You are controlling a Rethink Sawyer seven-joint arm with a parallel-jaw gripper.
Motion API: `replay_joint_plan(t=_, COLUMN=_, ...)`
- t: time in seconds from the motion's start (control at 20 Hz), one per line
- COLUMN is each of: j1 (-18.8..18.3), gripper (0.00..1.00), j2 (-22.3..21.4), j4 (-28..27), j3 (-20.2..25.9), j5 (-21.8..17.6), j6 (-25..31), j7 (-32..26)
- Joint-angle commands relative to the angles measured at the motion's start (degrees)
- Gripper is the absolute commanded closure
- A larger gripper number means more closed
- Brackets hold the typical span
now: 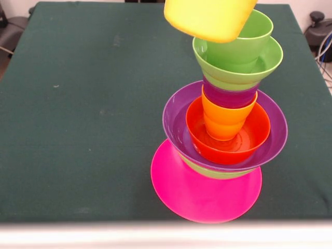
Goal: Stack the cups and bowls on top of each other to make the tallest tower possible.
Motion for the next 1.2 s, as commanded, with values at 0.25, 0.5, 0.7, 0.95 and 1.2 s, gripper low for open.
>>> replay_joint_plan(t=0.25, j1=1.3, gripper=1.0, j2=-1.7, j4=10.8, j3=-1.6, j5=0.7, j6=-1.5, j7=-6.0)
replay_joint_plan(t=0.5, j1=0.9, gripper=1.0, j2=-2.6, j4=14.4, j3=-2.2, j5=2.3, j6=-3.6, j7=-5.8)
replay_joint_plan(t=0.7, j1=0.8, gripper=1.0, j2=-3.3, j4=16.6, j3=-2.8, j5=3.2, j6=-5.0, j7=-6.0)
replay_joint_plan(t=0.95, j1=0.7, gripper=1.0, j2=-4.9, j4=20.0, j3=-3.3, j5=4.1, j6=-6.9, j7=-5.4)
replay_joint_plan(t=1.2, j1=0.5, gripper=1.0, j2=-6.1, j4=23.0, j3=-3.7, j5=4.8, j6=-8.9, j7=-4.8)
